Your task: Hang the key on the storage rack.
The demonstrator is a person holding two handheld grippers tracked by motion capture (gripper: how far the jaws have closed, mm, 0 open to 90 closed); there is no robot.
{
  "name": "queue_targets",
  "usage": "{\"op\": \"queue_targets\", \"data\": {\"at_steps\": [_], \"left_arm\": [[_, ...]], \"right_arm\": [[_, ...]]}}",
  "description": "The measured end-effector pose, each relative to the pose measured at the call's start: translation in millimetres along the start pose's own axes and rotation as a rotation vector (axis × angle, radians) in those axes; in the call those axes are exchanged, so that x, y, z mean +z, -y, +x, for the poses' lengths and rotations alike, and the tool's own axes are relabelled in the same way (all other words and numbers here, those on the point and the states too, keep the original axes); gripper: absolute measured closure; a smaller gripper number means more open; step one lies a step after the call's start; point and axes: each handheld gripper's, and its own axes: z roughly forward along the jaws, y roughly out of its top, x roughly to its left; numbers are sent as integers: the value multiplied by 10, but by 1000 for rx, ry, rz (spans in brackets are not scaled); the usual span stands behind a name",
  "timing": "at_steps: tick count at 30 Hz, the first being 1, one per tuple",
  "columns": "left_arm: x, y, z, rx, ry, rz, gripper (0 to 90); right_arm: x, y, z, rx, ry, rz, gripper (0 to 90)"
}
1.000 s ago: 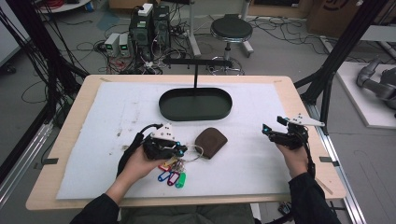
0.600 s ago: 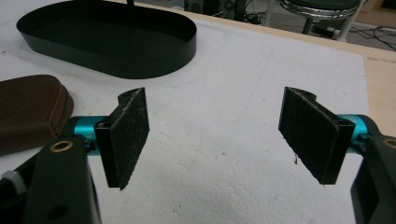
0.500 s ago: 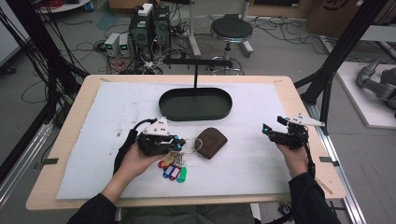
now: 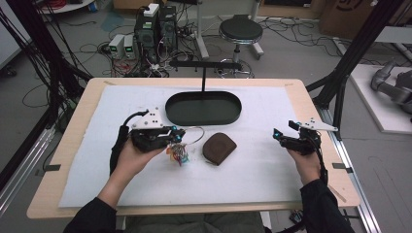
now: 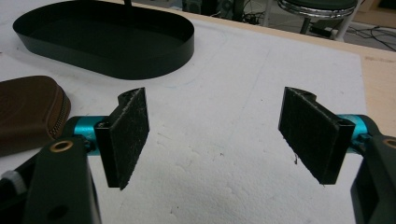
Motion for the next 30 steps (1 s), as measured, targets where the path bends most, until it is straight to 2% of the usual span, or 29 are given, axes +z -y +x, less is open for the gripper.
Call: {"op": "queue_targets", "data": {"at_steps": [5,11,16,24,30], "left_arm": [[-64,-98,144,-22,-41,-48,864],[-101,-190,298,-28,-79,-59,864],[-117,-262,449,-51,-115,-86,864],[-114,-359,632,-72,-159,-101,864],[-90,-461,771,-77,-208,-99,864]], "right_arm": [[3,1,1,0,0,2,248],[4,1,-3,6,0,1,248],[4,0,-5,5,0,-2,248],[12,1,-3,0,-1,0,248],[11,1,-4,1,-1,-1,248]]}}
